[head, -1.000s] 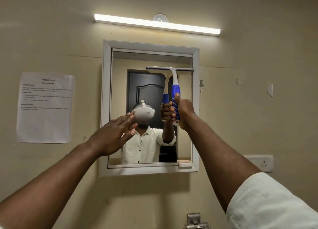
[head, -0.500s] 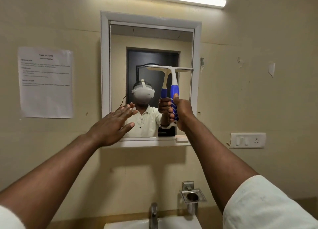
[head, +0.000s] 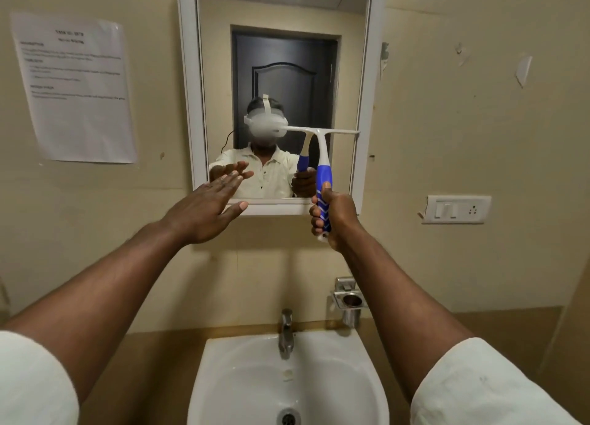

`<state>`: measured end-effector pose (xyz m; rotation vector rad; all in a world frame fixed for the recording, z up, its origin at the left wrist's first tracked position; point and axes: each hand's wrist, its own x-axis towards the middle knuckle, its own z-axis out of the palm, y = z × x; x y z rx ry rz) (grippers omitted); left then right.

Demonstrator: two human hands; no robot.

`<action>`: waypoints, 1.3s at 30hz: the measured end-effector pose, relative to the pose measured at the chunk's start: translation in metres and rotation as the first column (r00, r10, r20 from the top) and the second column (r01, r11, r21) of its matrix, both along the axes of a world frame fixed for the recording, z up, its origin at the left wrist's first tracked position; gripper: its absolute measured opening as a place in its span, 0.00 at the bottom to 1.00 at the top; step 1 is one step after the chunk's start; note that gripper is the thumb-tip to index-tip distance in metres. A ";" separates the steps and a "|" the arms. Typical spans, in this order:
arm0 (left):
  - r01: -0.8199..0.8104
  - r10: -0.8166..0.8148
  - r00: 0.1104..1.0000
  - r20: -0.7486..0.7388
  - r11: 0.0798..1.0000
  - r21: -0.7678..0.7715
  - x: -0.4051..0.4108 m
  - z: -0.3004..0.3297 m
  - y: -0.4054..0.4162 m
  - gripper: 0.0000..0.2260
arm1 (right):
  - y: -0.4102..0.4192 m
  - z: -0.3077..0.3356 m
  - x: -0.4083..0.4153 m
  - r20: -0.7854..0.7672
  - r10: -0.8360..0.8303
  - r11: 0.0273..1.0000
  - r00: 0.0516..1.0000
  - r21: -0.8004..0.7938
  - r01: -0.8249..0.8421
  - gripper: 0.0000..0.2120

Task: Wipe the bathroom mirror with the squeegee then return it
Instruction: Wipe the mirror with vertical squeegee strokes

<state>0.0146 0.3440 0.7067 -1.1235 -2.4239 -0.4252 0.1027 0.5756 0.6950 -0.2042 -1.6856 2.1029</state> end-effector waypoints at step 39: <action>-0.053 0.053 0.998 0.019 0.998 -0.042 0.005 -0.019 -0.023 0.29 | -0.024 -0.069 0.036 0.181 -0.240 0.967 0.954 0.135 0.218 0.13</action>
